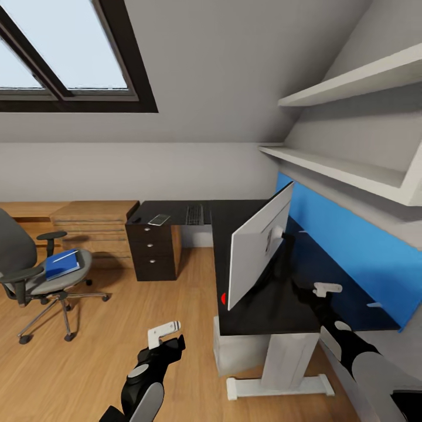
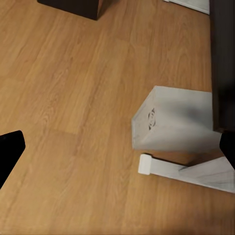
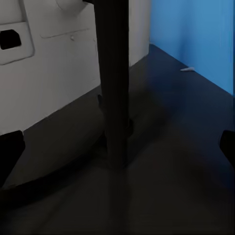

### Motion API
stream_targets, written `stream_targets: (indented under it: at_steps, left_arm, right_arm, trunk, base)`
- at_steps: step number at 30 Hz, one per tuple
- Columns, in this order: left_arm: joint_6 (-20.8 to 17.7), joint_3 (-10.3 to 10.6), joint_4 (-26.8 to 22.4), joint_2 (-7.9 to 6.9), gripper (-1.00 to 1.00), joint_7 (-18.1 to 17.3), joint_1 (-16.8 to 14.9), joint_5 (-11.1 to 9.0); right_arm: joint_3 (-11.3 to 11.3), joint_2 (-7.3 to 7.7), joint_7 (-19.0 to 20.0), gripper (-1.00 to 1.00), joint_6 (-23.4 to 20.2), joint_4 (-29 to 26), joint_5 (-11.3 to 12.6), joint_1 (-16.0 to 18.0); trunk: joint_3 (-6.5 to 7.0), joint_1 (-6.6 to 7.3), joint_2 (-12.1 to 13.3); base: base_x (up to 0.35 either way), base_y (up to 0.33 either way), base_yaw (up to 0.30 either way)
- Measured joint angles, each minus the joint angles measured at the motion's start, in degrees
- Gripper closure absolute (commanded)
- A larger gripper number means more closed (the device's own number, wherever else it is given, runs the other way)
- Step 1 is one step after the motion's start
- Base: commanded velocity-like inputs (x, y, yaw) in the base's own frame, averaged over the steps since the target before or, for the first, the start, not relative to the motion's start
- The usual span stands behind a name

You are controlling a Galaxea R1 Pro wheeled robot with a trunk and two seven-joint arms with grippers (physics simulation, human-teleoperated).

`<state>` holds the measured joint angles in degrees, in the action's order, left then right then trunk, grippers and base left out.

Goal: In the bedroom, organize the workspace by keeping the computer under the desk, ensuring the monitor is on the desk, placing the keyboard on the desk next to the monitor, placing the mouse on the desk next to the keyboard, moving the folder from the swivel chair onto the desk next to the mouse, stacking the notebook on top of the folder with the pen on top of the notebook, and positioning the swivel chair next to the desk.

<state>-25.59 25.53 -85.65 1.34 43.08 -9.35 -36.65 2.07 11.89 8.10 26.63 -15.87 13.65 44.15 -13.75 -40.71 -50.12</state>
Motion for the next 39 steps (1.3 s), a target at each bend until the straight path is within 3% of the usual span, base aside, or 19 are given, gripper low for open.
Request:
stream_targets:
  at_steps: [3,4,5,6,10,30,39]
  left_arm:
    - [0.00,-0.11,-0.63,-0.01,-1.00,0.03,0.00,0.01]
    - [0.07,-0.14,-1.50,-0.11,-1.00,0.07,0.01,0.01]
    - [1.26,-0.14,-3.26,-1.10,-1.00,0.11,0.00,-0.03]
    - [2.22,-0.17,-3.65,-1.62,-1.00,0.09,0.01,-0.18]
    - [4.11,-0.12,-4.20,-2.46,-1.00,0.06,0.03,-0.42]
    - [4.66,0.01,-4.36,-2.69,-1.00,0.06,0.03,-0.50]
    - [4.65,0.05,-4.36,-2.69,-1.00,0.06,0.01,-0.50]
  right_arm:
    - [0.11,-0.08,-0.57,-1.00,-1.47,1.08,-0.10,0.00]
    - [0.13,-0.11,-0.81,-1.00,-3.57,1.31,-0.13,0.03]
    - [0.07,-0.07,-1.26,-1.00,-11.68,1.14,-0.22,0.08]
    - [0.02,-0.03,-1.35,-1.00,-14.15,1.03,-0.24,0.12]
    - [-0.08,-0.01,-1.53,-1.00,-17.43,0.94,-0.27,0.16]
    - [-0.08,-0.06,-1.60,-1.00,-18.09,0.93,-0.27,0.17]
    - [-0.08,-0.06,-1.67,-1.00,-17.86,0.93,-0.27,0.17]
  trunk:
    - [0.00,0.00,0.00]
    - [0.00,0.00,0.00]
    - [0.00,0.00,0.00]
    - [0.00,0.00,0.00]
    - [0.00,0.02,-0.01]
    - [0.00,0.03,-0.01]
    - [0.00,0.02,-0.01]
  base:
    - [0.000,-0.031,0.000]
    - [0.000,-0.006,0.000]
    - [0.000,-0.004,0.000]
    - [0.016,-0.003,0.000]
    - [0.148,-0.001,0.000]
    - [0.315,0.000,0.000]
    - [0.166,0.000,0.000]
